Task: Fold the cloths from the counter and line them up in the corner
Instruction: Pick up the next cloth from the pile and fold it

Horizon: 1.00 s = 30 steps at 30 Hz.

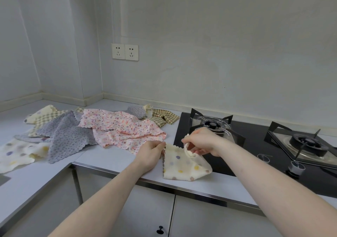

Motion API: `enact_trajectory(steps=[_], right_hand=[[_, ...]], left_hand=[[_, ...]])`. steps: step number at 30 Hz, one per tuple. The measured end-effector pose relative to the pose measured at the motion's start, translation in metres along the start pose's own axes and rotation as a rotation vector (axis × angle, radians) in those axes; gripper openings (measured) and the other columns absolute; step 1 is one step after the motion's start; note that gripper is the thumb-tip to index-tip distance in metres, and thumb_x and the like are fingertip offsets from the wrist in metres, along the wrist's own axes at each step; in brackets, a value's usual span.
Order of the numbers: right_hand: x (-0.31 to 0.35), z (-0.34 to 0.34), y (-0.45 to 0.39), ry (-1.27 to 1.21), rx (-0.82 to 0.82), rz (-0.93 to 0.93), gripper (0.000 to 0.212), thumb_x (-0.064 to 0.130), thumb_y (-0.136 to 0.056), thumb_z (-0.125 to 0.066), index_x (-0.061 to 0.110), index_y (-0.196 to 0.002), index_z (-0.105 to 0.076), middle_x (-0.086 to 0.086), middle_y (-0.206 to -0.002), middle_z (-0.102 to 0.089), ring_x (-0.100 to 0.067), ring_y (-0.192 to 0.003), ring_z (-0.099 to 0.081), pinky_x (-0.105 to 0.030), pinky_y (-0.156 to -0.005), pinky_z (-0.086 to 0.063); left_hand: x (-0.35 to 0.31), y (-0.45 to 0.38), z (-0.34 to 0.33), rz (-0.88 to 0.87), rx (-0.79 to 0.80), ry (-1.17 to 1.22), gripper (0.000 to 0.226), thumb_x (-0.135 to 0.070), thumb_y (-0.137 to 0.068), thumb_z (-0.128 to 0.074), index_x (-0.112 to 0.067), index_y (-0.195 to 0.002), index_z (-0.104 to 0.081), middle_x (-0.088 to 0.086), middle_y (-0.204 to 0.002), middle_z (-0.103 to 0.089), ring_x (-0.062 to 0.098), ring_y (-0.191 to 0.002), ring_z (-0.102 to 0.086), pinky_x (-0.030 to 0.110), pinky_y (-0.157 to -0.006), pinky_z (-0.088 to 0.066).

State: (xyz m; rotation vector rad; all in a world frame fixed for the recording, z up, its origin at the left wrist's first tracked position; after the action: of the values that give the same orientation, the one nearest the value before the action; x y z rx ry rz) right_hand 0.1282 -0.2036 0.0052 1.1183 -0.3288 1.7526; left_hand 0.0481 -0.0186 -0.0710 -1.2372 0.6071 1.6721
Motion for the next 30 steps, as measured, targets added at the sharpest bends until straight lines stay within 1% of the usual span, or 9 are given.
enact_trajectory(steps=[5,9,12,16,18,20,22,26,30], right_hand=[[0.0,-0.036,-0.006,-0.074,0.05,-0.027,0.02,0.01,-0.091,-0.07,-0.005,-0.105,-0.07,-0.018,-0.082,-0.077,-0.021,-0.057,-0.071,-0.027,-0.052,-0.06],[-0.004,-0.047,-0.008,-0.146,0.08,-0.015,0.022,0.01,-0.092,-0.07,-0.004,-0.109,-0.069,-0.022,-0.097,-0.077,-0.03,-0.068,-0.073,-0.036,-0.067,-0.064],[-0.007,-0.027,-0.002,-0.215,-0.002,0.056,0.017,0.013,-0.093,-0.068,0.007,-0.109,-0.071,-0.014,-0.098,-0.077,-0.022,-0.063,-0.071,-0.03,-0.058,-0.06],[-0.031,0.012,0.001,-0.046,-0.212,0.119,0.023,0.019,-0.089,-0.072,0.019,-0.112,-0.069,-0.001,-0.105,-0.074,-0.013,-0.065,-0.068,-0.023,-0.049,-0.05],[-0.048,0.018,0.0,-0.022,-0.199,0.076,0.035,0.021,-0.089,-0.074,0.018,-0.122,-0.063,0.002,-0.108,-0.072,-0.013,-0.066,-0.065,-0.022,-0.046,-0.046],[-0.061,0.014,0.0,-0.034,-0.148,0.019,0.045,0.024,-0.088,-0.076,0.02,-0.129,-0.058,0.003,-0.11,-0.071,-0.012,-0.068,-0.065,-0.021,-0.046,-0.044],[-0.068,0.011,-0.002,-0.084,-0.12,-0.005,0.049,0.023,-0.088,-0.077,0.021,-0.132,-0.057,0.002,-0.102,-0.071,-0.011,-0.067,-0.062,-0.02,-0.046,-0.04],[-0.07,0.004,-0.009,-0.122,-0.076,-0.016,0.038,0.019,-0.085,-0.079,0.023,-0.121,-0.066,-0.002,-0.083,-0.066,-0.011,-0.063,-0.053,-0.02,-0.047,-0.036],[-0.065,-0.002,-0.009,-0.18,-0.089,0.073,0.016,0.009,-0.086,-0.075,0.015,-0.101,-0.075,0.002,-0.072,-0.062,-0.01,-0.057,-0.052,-0.02,-0.048,-0.038]], left_hand=[[-0.002,0.002,0.0,0.019,-0.001,0.071,0.035,-0.028,-0.102,-0.055,-0.014,-0.077,-0.075,-0.006,-0.065,-0.07,0.014,-0.065,-0.062,0.038,-0.079,-0.053],[-0.002,0.002,0.001,0.02,0.0,0.107,0.037,-0.03,-0.101,-0.054,-0.008,-0.078,-0.075,-0.004,-0.065,-0.07,0.014,-0.064,-0.061,0.044,-0.08,-0.055],[-0.002,0.002,0.001,0.009,0.011,0.055,0.04,-0.047,-0.087,-0.056,-0.013,-0.07,-0.07,-0.007,-0.066,-0.068,0.014,-0.068,-0.06,0.048,-0.08,-0.053],[0.003,0.001,-0.004,0.025,0.053,-0.044,0.036,-0.056,-0.073,-0.07,-0.027,-0.095,-0.074,-0.012,-0.078,-0.074,0.008,-0.082,-0.069,0.029,-0.077,-0.049],[0.003,0.001,-0.007,0.013,0.072,-0.055,0.028,-0.043,-0.069,-0.077,-0.031,-0.094,-0.071,-0.018,-0.066,-0.066,0.004,-0.07,-0.063,0.027,-0.075,-0.046],[-0.004,0.003,-0.008,-0.03,0.102,-0.054,0.019,-0.021,-0.073,-0.078,-0.035,-0.07,-0.066,-0.019,-0.055,-0.051,0.004,-0.056,-0.047,0.024,-0.068,-0.04],[-0.008,0.004,-0.008,-0.069,0.121,-0.032,0.034,-0.006,-0.078,-0.076,-0.034,-0.063,-0.066,-0.018,-0.055,-0.047,0.004,-0.054,-0.041,0.019,-0.062,-0.037],[-0.012,0.009,-0.003,-0.116,0.121,0.077,0.012,-0.001,-0.082,-0.078,-0.01,-0.087,-0.073,-0.009,-0.068,-0.057,0.006,-0.06,-0.046,0.013,-0.064,-0.043],[-0.013,0.008,0.001,-0.139,0.097,0.123,0.01,-0.002,-0.085,-0.079,-0.011,-0.089,-0.076,-0.006,-0.072,-0.068,0.007,-0.063,-0.055,0.015,-0.064,-0.046]])
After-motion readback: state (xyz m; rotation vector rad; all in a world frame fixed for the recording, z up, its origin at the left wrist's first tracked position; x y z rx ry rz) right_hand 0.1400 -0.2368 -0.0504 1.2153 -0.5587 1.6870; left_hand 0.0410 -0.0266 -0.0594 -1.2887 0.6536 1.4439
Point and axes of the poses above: each hand's wrist, its own y-axis away from the middle knuckle, its own z-axis out of the back of the hand, x = y × z, the point moved 7 cm from there along -y, towards the middle knuckle
